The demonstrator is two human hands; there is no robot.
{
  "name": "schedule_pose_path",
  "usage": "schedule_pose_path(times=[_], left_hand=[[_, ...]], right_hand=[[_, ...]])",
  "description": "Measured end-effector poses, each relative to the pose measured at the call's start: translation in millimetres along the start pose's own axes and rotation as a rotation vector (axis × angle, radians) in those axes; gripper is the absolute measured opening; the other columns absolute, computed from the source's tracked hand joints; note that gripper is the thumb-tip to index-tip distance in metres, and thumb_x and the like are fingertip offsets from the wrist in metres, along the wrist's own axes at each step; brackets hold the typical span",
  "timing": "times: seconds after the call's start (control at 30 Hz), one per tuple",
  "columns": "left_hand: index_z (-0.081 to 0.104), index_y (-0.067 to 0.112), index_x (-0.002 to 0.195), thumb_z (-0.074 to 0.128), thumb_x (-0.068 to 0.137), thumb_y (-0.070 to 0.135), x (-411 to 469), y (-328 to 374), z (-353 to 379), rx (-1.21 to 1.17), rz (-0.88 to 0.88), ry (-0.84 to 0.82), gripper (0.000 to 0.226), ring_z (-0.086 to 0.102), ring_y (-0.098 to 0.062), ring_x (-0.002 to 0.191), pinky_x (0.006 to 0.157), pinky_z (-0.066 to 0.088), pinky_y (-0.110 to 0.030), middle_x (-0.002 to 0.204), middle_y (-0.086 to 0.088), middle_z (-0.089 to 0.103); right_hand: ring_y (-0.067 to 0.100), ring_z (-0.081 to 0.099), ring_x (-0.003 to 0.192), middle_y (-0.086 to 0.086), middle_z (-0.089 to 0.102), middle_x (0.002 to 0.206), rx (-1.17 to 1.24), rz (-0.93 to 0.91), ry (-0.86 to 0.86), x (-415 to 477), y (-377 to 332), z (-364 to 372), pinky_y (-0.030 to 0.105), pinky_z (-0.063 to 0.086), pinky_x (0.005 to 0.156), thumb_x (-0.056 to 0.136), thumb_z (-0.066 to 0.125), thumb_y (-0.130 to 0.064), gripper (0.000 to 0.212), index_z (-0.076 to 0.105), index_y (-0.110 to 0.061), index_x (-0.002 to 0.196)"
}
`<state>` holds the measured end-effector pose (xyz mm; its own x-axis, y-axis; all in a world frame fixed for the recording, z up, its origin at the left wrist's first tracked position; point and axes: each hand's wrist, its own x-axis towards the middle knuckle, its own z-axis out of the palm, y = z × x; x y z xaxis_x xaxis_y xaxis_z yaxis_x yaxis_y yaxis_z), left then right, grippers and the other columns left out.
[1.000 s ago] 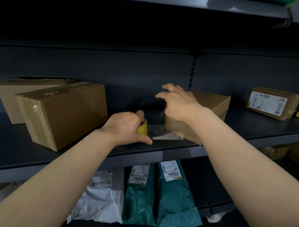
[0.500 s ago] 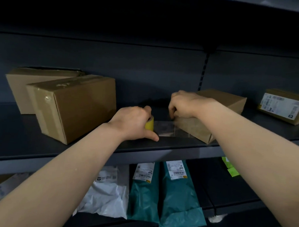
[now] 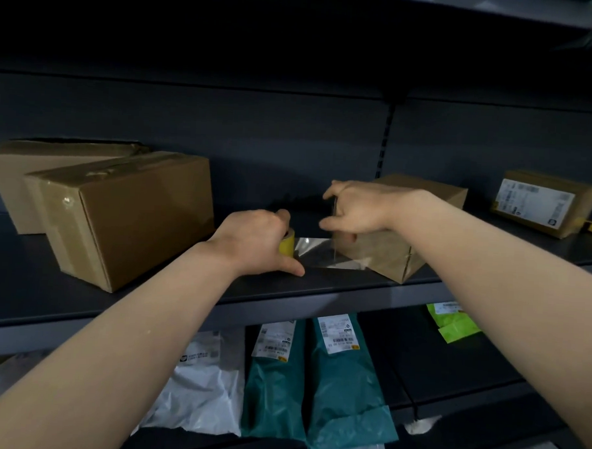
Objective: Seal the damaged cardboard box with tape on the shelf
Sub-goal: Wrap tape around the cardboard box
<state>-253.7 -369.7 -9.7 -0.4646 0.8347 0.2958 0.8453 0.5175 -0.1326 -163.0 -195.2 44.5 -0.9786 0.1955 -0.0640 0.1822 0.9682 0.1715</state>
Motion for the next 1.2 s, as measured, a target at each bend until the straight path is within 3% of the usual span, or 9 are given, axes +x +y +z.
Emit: schedule_pose_path(times=[0.1, 0.17, 0.23, 0.3, 0.37, 0.5, 0.63, 0.97, 1.2], left_hand=[[0.051, 0.018, 0.115, 0.067, 0.068, 0.076, 0, 1, -1, 0.019, 0.006, -0.005, 0.076, 0.062, -0.021, 0.095, 0.065, 0.046, -0.032, 0.107, -0.002, 0.065], [0.051, 0.018, 0.116, 0.066, 0.068, 0.076, 0, 1, -1, 0.029, 0.017, -0.007, 0.076, 0.062, -0.021, 0.097, 0.069, 0.049, -0.033, 0.11, -0.001, 0.065], [0.051, 0.018, 0.116, 0.066, 0.069, 0.076, 0, 2, -2, 0.033, 0.016, -0.012, 0.077, 0.062, -0.021, 0.099, 0.073, 0.052, -0.035, 0.112, -0.001, 0.065], [0.051, 0.018, 0.118, 0.065, 0.069, 0.076, -1, 2, -2, 0.035, 0.009, -0.015, 0.077, 0.062, -0.021, 0.099, 0.074, 0.052, -0.035, 0.112, -0.002, 0.065], [0.05, 0.018, 0.12, 0.065, 0.07, 0.076, -3, 3, -3, 0.032, 0.0, -0.014, 0.078, 0.062, -0.02, 0.099, 0.073, 0.052, -0.034, 0.111, -0.003, 0.066], [0.049, 0.019, 0.121, 0.063, 0.069, 0.078, -6, 11, -7, 0.01, 0.001, 0.05, 0.08, 0.063, -0.021, 0.097, 0.069, 0.049, -0.032, 0.108, -0.003, 0.067], [0.048, 0.02, 0.118, 0.059, 0.071, 0.079, -4, 23, -12, 0.097, 0.019, 0.148, 0.076, 0.064, -0.023, 0.09, 0.061, 0.044, -0.032, 0.101, -0.003, 0.068], [0.045, 0.02, 0.121, 0.048, 0.08, 0.078, 0, 30, -6, 0.209, 0.038, 0.259, 0.071, 0.067, -0.025, 0.084, 0.057, 0.041, -0.032, 0.094, -0.004, 0.07], [0.046, 0.02, 0.118, 0.048, 0.08, 0.077, 9, 31, -4, 0.207, 0.037, 0.271, 0.069, 0.066, -0.024, 0.081, 0.056, 0.038, -0.031, 0.091, -0.002, 0.069]], right_hand=[[0.016, 0.036, 0.136, -0.006, 0.033, 0.151, 0.127, -0.053, 0.108, -9, 2, -5, 0.03, 0.033, 0.108, 0.093, 0.06, -0.023, 0.012, 0.07, -0.028, 0.098], [0.018, 0.03, 0.141, -0.003, 0.025, 0.157, 0.196, -0.015, 0.2, -14, 8, -10, 0.027, 0.028, 0.11, 0.094, 0.053, -0.008, 0.049, 0.049, -0.034, 0.135], [0.025, 0.036, 0.138, 0.005, 0.028, 0.156, 0.101, 0.157, 0.191, -16, 11, -13, 0.034, 0.035, 0.11, 0.098, 0.046, -0.017, 0.054, 0.032, -0.028, 0.149], [0.027, 0.054, 0.111, 0.01, 0.051, 0.134, -0.012, 0.282, 0.108, -15, 10, -6, 0.035, 0.049, 0.091, 0.1, 0.039, -0.021, 0.039, 0.045, -0.016, 0.139], [0.025, 0.057, 0.097, 0.008, 0.057, 0.119, -0.056, 0.308, 0.067, -15, 8, 5, 0.035, 0.052, 0.084, 0.099, 0.035, -0.015, 0.034, 0.054, -0.012, 0.128], [0.027, 0.048, 0.123, 0.008, 0.046, 0.144, -0.001, 0.283, 0.122, -29, 12, 5, 0.034, 0.043, 0.101, 0.1, 0.038, -0.012, 0.046, 0.039, -0.018, 0.146], [0.024, 0.027, 0.143, 0.0, 0.024, 0.16, 0.122, 0.205, 0.138, -56, 15, 6, 0.033, 0.026, 0.112, 0.106, 0.034, -0.029, 0.05, 0.022, -0.029, 0.154], [0.021, 0.023, 0.146, -0.005, 0.023, 0.16, 0.221, 0.154, 0.202, -72, 20, 11, 0.039, 0.023, 0.116, 0.102, 0.036, -0.038, 0.049, 0.026, -0.04, 0.15], [0.022, 0.038, 0.135, -0.009, 0.034, 0.152, 0.141, 0.146, 0.212, -79, 20, 16, 0.04, 0.037, 0.104, 0.074, 0.064, -0.063, 0.086, 0.026, -0.041, 0.147]])
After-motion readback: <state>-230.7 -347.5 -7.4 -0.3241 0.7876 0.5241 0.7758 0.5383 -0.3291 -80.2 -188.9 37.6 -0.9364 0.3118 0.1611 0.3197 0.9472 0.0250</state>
